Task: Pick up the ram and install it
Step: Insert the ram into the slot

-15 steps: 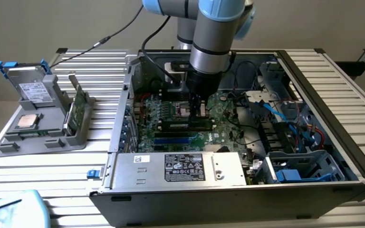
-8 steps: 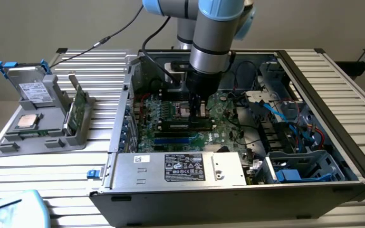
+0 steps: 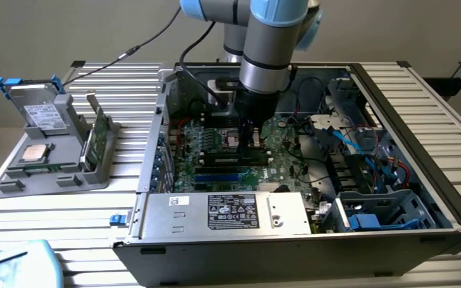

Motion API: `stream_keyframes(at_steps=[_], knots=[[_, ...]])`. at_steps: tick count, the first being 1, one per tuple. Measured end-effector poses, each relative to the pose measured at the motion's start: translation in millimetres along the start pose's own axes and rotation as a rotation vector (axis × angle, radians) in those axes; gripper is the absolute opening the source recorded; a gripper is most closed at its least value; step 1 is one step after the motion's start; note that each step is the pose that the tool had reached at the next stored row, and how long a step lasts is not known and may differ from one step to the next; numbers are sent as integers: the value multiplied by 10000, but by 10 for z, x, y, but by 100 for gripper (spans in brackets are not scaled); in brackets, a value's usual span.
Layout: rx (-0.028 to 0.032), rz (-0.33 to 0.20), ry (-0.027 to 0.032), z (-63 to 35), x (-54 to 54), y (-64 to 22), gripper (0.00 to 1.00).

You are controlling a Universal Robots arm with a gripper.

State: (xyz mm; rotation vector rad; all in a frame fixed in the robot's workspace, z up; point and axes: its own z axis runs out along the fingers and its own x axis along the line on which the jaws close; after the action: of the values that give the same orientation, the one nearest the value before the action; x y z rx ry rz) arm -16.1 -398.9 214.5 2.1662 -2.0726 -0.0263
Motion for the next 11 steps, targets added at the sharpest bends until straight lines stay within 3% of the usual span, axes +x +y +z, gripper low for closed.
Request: stream_keyframes(at_steps=[6, 11], knots=[[-1, 3, 6, -15, -12, 8, 34], [-1, 3, 8, -127, -3, 40, 34]])
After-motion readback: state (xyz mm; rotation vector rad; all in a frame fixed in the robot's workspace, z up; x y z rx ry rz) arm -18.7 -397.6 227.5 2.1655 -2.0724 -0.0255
